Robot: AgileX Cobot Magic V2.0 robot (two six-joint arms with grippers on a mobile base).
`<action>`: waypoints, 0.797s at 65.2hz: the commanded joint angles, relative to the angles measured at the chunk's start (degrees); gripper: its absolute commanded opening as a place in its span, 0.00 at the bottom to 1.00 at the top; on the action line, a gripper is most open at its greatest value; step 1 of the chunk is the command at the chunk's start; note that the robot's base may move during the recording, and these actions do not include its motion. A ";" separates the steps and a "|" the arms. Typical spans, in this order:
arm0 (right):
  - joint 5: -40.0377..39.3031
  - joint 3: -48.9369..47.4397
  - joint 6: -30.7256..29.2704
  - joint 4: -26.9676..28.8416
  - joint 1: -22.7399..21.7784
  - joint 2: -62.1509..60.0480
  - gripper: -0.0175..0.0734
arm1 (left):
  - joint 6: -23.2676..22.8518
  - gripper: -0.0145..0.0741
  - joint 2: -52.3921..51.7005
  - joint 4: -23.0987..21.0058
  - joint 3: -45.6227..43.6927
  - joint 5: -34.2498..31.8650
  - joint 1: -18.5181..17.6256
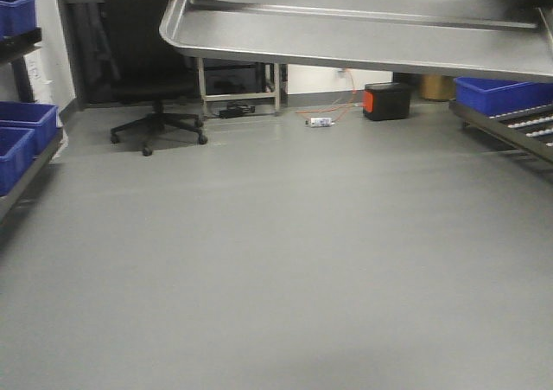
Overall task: Grab silver tray and place in blue box
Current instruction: 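Carry the tray with both grippers while the base turns away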
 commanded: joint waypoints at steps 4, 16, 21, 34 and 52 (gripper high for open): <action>-1.12 -1.80 -1.06 -4.14 -0.46 -1.61 0.26 | -0.13 0.05 -2.65 3.99 -1.89 -0.05 0.25; -1.12 -1.80 -1.06 -4.14 -0.46 -1.61 0.26 | -0.13 0.05 -2.65 3.99 -1.89 -0.05 0.25; -1.12 -1.80 -1.06 -4.14 -0.46 -1.61 0.26 | -0.13 0.05 -2.65 3.99 -1.89 -0.05 0.25; -1.12 -1.80 -1.06 -4.14 -0.46 -1.61 0.26 | -0.13 0.05 -2.65 3.99 -1.89 -0.05 0.25; -1.12 -1.80 -1.06 -4.14 -0.46 -1.61 0.26 | -0.13 0.05 -2.65 3.99 -1.89 -0.05 0.25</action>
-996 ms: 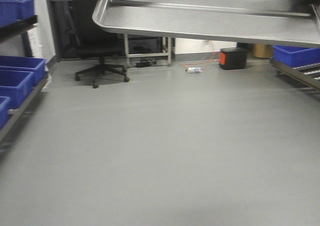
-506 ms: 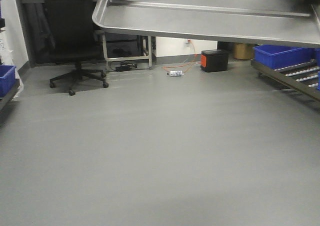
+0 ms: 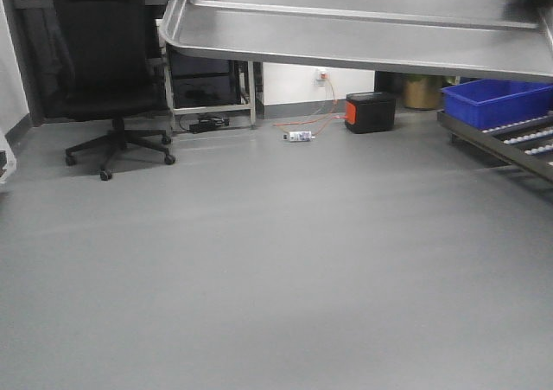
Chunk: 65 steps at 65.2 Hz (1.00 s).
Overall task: Grab silver tray and place in blue box
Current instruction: 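Carry the tray with both grippers while the base turns away, then keep holding the tray while the base drives toward the blue bins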
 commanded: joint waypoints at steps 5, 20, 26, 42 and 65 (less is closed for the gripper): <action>-1.12 -1.80 -1.06 -4.14 -0.46 -1.61 0.26 | -0.13 0.05 -2.65 3.99 -1.89 -0.15 0.25; -1.12 -1.80 -1.06 -4.14 -0.46 -1.61 0.26 | -0.13 0.05 -2.65 3.99 -1.89 -0.15 0.25; -1.12 -1.80 -1.06 -4.14 -0.46 -1.61 0.26 | -0.13 0.05 -2.65 3.99 -1.89 -0.15 0.25; -1.12 -1.80 -1.06 -4.14 -0.46 -1.61 0.26 | -0.13 0.05 -2.65 3.99 -1.89 -0.25 0.25; -1.12 -1.80 -1.06 -4.14 -0.46 -1.61 0.26 | -0.13 0.05 -2.65 3.99 -1.89 -0.25 0.25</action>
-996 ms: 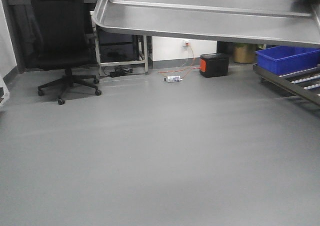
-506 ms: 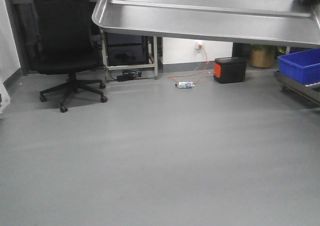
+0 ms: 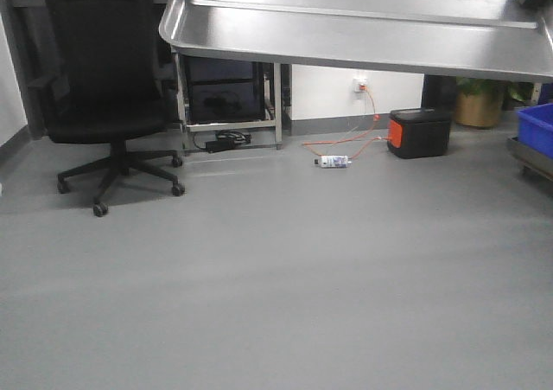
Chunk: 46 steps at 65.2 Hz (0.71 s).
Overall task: Grab silver tray and place in blue box
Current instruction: 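Keep holding the tray while the base drives toward the blue bins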
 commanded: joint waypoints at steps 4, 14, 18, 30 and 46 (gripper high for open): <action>-1.12 -1.80 -1.06 -4.14 -0.46 -1.56 0.26 | -0.13 0.05 -2.65 3.99 -1.89 -0.25 0.25; -1.12 -1.80 -1.06 -4.14 -0.46 -1.56 0.26 | -0.13 0.05 -2.65 3.99 -1.89 -0.25 0.25; -1.05 -1.80 -1.06 -4.07 -0.46 -1.57 0.26 | -0.13 0.05 -2.65 3.99 -1.89 -0.25 0.25; -1.05 -1.80 -1.06 -4.12 -0.46 -1.57 0.26 | -0.13 0.05 -2.19 3.96 -1.89 -0.25 0.36; -1.05 -1.80 -1.06 -4.12 -0.46 -1.51 0.26 | -0.13 0.05 -1.31 4.11 -1.89 -0.25 0.37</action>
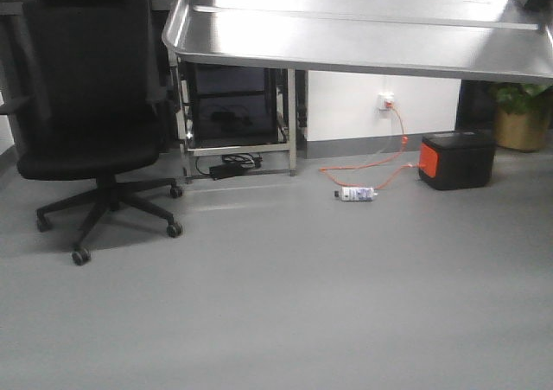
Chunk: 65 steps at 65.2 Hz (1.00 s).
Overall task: Grab silver tray and place in blue box
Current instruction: 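Keep holding the tray while the base drives toward the blue bins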
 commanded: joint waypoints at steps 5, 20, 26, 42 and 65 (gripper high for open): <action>-1.12 -1.80 -1.06 -4.02 -0.46 -1.50 0.26 | -0.13 0.05 -1.60 3.85 -1.89 -0.25 0.37; -1.00 -1.80 -1.06 -4.02 -0.46 -1.42 0.26 | -0.13 0.05 0.21 3.07 -1.89 -0.37 0.46; -1.00 -1.80 -1.06 -4.02 -0.46 -1.42 0.26 | -0.13 0.05 1.41 2.95 -1.89 -0.27 0.46; -1.00 -1.80 -1.06 -4.02 -0.46 -1.42 0.26 | -0.13 0.05 3.85 2.95 -1.89 -0.39 0.46; -1.00 -1.80 -1.06 -4.02 -0.46 -1.42 0.26 | -0.08 0.05 6.71 3.91 -2.25 -3.29 0.46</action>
